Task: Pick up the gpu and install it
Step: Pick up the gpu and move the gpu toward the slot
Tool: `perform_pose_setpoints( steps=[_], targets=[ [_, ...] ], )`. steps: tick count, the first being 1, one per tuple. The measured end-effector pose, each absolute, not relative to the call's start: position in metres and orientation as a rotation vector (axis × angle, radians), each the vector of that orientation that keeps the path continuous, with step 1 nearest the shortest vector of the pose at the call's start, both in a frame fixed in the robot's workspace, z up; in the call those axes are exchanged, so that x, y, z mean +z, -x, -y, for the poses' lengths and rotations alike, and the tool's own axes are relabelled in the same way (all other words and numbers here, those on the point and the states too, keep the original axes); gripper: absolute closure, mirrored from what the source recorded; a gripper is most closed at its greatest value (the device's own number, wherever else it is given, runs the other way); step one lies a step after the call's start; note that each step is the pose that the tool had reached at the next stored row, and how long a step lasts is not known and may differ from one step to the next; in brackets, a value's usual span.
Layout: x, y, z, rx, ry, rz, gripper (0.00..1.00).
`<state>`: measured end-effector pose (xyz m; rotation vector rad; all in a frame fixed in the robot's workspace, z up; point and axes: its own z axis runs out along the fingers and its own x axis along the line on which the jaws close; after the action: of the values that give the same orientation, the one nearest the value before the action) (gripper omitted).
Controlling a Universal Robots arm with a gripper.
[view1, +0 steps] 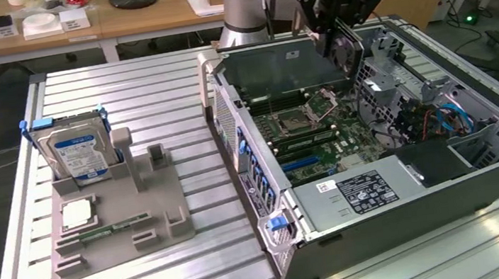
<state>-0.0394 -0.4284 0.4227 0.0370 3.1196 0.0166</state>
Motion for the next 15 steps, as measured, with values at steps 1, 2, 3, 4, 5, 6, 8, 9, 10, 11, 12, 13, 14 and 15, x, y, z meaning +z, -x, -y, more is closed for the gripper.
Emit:
perform_pose_setpoints(
  steps=[1,2,3,4,5,6,8,9,10,11,12,13,14,15],
  targets=[
    [0.423,0.038,0.428,0.017,-0.037,-3.12,0.72],
    [0.423,0.036,0.428,0.016,-0.037,-3.12,0.72],
    [0.422,0.035,0.428,0.016,-0.037,-3.12,0.72],
    [0.422,0.033,0.428,0.016,-0.037,-3.12,0.72],
    [0.422,0.032,0.428,0.016,-0.037,-3.12,0.72],
    [0.422,0.03,0.428,0.017,-0.037,-3.12,0.72],
    [0.422,0.026,0.428,0.016,-0.037,-3.12,0.72],
    [0.422,0.025,0.428,0.016,-0.037,-3.12,0.72],
    [0.422,0.023,0.428,0.016,-0.037,-3.12,0.72],
    [0.422,0.021,0.428,0.016,-0.037,-3.12,0.72],
    [0.422,0.019,0.428,0.016,-0.037,-3.12,0.72],
    [0.422,0.017,0.428,0.016,-0.037,-3.12,0.72],
    [0.422,0.015,0.428,0.016,-0.037,-3.12,0.72],
    [0.421,0.013,0.428,0.016,-0.037,-3.12,0.72]
  ],
)
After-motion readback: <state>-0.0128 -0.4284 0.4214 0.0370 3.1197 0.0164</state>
